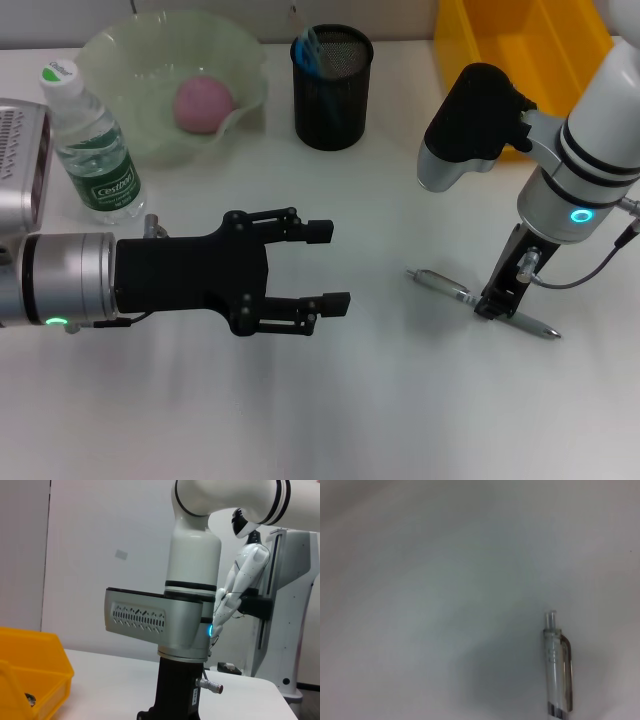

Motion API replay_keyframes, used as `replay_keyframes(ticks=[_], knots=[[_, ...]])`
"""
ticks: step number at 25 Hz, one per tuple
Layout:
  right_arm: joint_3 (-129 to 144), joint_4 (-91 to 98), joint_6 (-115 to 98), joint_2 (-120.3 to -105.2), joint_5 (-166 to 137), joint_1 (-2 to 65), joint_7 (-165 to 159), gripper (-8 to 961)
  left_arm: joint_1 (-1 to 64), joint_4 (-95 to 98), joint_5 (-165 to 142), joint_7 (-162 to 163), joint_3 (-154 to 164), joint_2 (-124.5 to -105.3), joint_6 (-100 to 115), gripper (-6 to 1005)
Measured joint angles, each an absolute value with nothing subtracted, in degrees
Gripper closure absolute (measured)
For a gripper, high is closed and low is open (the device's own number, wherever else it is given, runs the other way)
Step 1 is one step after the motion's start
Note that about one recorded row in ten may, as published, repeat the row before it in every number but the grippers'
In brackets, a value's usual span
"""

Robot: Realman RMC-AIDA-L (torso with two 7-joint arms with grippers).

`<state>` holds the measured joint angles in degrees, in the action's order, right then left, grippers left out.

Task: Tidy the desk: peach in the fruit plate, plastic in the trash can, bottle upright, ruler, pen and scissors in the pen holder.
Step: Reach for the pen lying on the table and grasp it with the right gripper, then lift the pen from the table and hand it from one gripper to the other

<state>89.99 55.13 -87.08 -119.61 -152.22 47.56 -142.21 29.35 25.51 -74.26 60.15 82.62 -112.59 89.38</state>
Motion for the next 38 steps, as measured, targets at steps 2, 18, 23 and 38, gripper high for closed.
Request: replay_keyframes(ticks=[2, 18, 23, 38], knots=[[89.99, 55.12, -87.08, -119.61, -152.22, 47.56, -142.21, 808, 29.35, 25.66, -74.26, 60.2, 82.62, -112.58, 89.38, 247], [90.32, 55.32, -86.92, -119.62, -152.07, 47.54, -142.2, 826, 29.39, 25.85, -74.26, 60.2, 82.61, -112.74, 89.38, 251], [89.24, 57.44, -87.12, -119.62, -151.52, 47.02, -142.0, 826, 29.41, 25.85, -74.05, 60.54, 82.51, -112.77, 89.59, 252], [65.34, 64.6, -82.75, -119.45, -125.06, 34.2, -121.55, 825, 29.42, 25.6, -73.79, 69.3, 68.9, -116.82, 92.31, 256]])
